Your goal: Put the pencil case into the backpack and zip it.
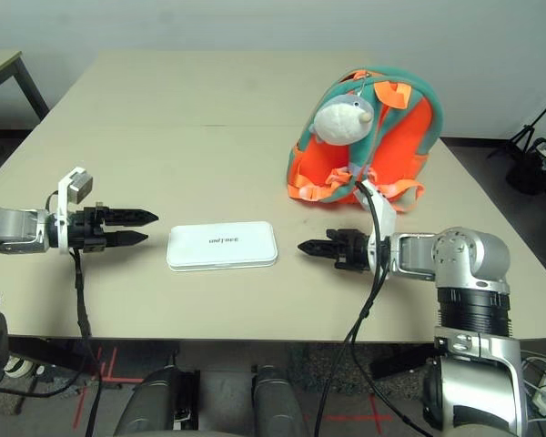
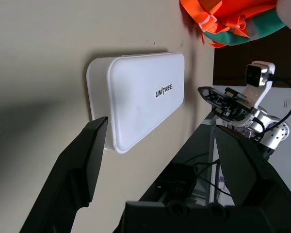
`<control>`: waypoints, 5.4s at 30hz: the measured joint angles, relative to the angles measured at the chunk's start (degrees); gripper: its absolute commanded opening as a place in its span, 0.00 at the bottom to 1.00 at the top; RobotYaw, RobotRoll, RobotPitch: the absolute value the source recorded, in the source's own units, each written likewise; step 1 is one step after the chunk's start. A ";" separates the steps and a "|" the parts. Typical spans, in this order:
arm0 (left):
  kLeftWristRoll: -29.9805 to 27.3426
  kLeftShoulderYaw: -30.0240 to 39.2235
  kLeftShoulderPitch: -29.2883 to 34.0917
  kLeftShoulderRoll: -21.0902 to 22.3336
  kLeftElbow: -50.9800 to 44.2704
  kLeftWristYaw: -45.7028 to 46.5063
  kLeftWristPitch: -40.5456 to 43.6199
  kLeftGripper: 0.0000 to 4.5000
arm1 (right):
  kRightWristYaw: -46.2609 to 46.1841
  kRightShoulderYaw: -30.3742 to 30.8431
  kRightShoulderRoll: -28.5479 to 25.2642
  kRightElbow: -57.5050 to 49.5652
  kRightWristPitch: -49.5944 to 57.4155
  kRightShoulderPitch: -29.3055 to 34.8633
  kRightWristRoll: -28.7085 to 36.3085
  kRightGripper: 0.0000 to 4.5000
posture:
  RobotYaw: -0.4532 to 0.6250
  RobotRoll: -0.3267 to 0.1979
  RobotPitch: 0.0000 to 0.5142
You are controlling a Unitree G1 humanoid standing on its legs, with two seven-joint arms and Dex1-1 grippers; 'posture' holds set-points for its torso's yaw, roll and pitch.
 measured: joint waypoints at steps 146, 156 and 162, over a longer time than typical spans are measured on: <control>12.37 6.21 -4.37 -1.15 -15.40 -6.21 -14.81 0.31 | -22.65 -5.84 6.19 -10.97 -30.27 -6.22 -26.48 0.93 | 0.40 0.62 0.17; 12.42 5.67 -4.81 -1.11 -14.34 -6.56 -15.34 0.31 | -23.50 -5.84 7.90 -9.31 -32.40 -5.40 -27.32 0.26 | 0.39 0.62 0.17; 12.47 5.19 -5.20 -1.05 -13.26 -7.44 -15.94 0.31 | -23.49 -5.91 7.89 -9.91 -32.51 -5.40 -27.25 0.04 | 0.38 0.62 0.17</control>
